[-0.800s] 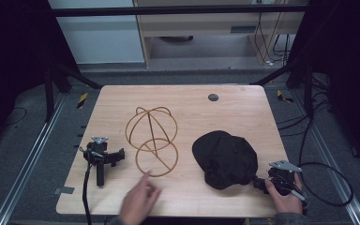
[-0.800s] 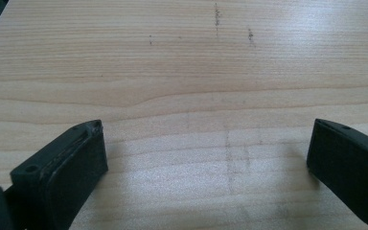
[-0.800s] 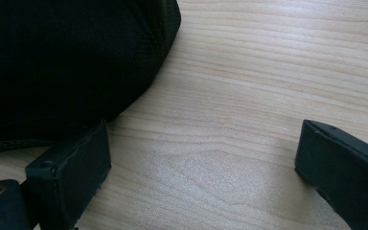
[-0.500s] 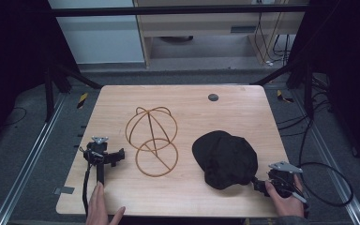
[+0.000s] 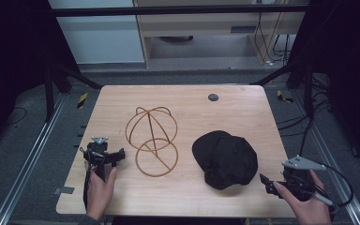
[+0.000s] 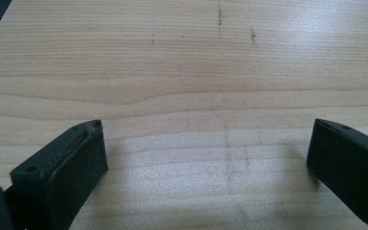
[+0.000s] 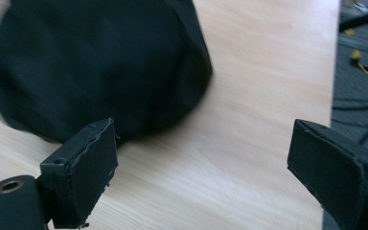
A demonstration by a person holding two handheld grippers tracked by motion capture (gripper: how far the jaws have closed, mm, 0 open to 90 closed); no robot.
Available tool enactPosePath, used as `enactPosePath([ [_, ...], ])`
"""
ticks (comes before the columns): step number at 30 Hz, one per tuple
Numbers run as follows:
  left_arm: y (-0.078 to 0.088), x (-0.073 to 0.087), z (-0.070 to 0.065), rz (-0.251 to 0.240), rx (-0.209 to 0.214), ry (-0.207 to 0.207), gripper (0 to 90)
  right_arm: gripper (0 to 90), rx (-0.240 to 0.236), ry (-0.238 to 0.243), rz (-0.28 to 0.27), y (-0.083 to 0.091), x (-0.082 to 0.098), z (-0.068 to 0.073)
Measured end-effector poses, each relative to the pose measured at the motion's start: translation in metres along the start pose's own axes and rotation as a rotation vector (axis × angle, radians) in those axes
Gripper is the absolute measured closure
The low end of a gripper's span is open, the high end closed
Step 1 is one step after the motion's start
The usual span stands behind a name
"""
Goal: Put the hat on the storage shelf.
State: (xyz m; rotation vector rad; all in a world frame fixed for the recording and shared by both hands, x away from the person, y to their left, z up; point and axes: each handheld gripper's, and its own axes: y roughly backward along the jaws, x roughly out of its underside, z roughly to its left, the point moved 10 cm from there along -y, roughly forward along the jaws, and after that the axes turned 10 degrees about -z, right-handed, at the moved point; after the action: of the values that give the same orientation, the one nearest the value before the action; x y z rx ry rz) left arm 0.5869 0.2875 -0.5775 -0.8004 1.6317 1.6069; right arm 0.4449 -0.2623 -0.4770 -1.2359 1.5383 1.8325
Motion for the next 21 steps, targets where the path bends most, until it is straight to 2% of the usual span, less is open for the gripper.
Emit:
enactPosePath([
  [2,0.000,0.000,0.000,0.000,0.000,0.000,0.0,10.8,-0.023,0.026,0.006,0.002,-0.013,0.009],
  [3,0.000,0.000,0.000,0.000,0.000,0.000,0.0,10.8,-0.023,0.026,0.006,0.002,-0.013,0.009],
  [4,0.000,0.000,0.000,0.000,0.000,0.000,0.0,11.4,-0.031,0.054,0.004,0.003,-0.022,0.016],
  [5,0.000,0.000,0.000,0.001,0.000,0.000,0.0,11.7,-0.062,0.075,0.003,0.001,-0.035,0.028],
  [7,0.001,0.001,0.000,0.000,0.005,-0.004,0.0,11.5,-0.109,0.073,0.017,-0.005,-0.042,0.041],
  [10,0.002,0.001,-0.001,0.000,0.008,-0.006,0.0,10.5,-0.121,0.107,0.066,-0.021,-0.045,0.048],
  [14,0.002,0.002,-0.001,0.001,0.008,-0.006,0.0,7.9,-0.162,0.118,0.102,-0.042,-0.050,0.058],
  [17,0.002,0.002,-0.001,0.000,0.008,-0.007,0.0,7.0,-0.166,0.138,0.112,-0.051,-0.054,0.063],
  [18,0.002,0.002,-0.001,0.000,0.008,-0.008,0.0,5.9,-0.169,0.150,0.122,-0.061,-0.057,0.067],
  [19,0.002,0.002,-0.001,0.000,0.008,-0.008,0.0,5.9,-0.169,0.150,0.122,-0.061,-0.057,0.067],
  [20,0.003,0.002,-0.002,0.000,0.009,-0.009,0.0,5.6,-0.162,0.153,0.150,-0.071,-0.056,0.068],
  [21,0.003,0.002,-0.002,0.000,0.009,-0.009,0.0,4.8,-0.161,0.146,0.157,-0.074,-0.055,0.069],
])
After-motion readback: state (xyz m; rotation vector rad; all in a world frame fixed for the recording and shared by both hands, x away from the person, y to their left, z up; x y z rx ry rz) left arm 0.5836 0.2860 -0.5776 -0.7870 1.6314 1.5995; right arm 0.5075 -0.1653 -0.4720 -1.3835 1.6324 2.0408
